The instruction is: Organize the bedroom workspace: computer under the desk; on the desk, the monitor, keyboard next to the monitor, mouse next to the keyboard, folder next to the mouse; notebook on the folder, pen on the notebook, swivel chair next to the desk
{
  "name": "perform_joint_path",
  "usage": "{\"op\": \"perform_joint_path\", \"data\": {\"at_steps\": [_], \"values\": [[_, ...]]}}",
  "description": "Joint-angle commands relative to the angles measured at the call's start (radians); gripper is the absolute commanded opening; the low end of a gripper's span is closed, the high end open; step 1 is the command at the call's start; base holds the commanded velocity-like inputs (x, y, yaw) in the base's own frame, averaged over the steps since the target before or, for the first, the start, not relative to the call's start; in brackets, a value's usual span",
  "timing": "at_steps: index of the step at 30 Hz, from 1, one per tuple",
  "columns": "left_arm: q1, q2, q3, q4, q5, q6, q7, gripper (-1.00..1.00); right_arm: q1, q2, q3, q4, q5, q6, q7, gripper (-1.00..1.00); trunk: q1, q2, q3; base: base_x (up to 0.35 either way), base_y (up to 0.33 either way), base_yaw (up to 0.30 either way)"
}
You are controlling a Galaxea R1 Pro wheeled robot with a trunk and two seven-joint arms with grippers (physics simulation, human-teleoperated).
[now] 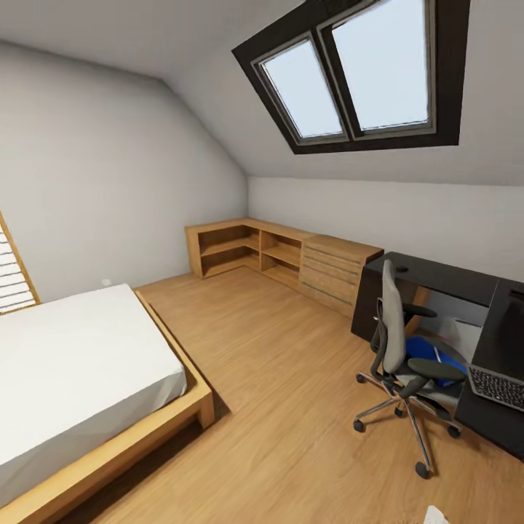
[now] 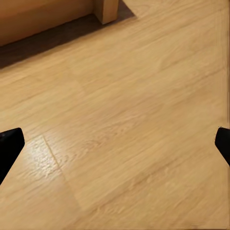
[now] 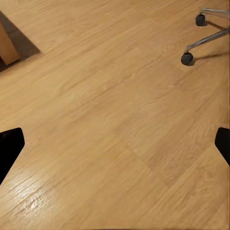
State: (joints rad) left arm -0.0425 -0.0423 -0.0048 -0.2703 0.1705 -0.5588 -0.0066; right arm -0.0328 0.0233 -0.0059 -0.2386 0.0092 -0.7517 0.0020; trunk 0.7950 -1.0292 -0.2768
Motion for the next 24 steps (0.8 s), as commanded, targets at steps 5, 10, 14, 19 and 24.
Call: {"op": "perform_joint_path", "data": {"at_steps": [5, 10, 14, 19, 24], "values": [[0.0, 0.001, 0.0, 0.003, 0.004, -0.004, 0.0, 1.0, -0.001, 0.005, 0.002, 0.003, -0.001, 0.001, 0.001, 1.0, 0.0, -0.001, -0.001, 0.0, 0.0, -0.271], [0.0, 0.001, 0.0, 0.003, 0.004, -0.004, 0.0, 1.0, -0.001, 0.007, 0.003, 0.005, -0.003, 0.001, 0.001, 1.0, 0.0, -0.001, -0.001, 0.0, 0.0, -0.273], [0.0, 0.0, -0.001, 0.003, 0.004, -0.004, -0.001, 1.0, -0.001, 0.006, 0.002, 0.004, -0.003, 0.002, 0.001, 1.0, 0.0, -0.001, -0.001, 0.0, 0.0, -0.273], [0.0, 0.0, -0.001, 0.003, 0.004, -0.004, -0.001, 1.0, -0.001, 0.006, 0.0, 0.004, -0.003, -0.001, 0.0, 1.0, 0.0, -0.001, -0.001, 0.0, 0.0, -0.284], [0.0, 0.001, -0.001, 0.003, 0.004, -0.004, 0.0, 1.0, -0.001, 0.007, 0.001, 0.004, -0.003, 0.0, 0.0, 1.0, 0.0, -0.001, -0.001, 0.072, 0.053, -0.295]]}}
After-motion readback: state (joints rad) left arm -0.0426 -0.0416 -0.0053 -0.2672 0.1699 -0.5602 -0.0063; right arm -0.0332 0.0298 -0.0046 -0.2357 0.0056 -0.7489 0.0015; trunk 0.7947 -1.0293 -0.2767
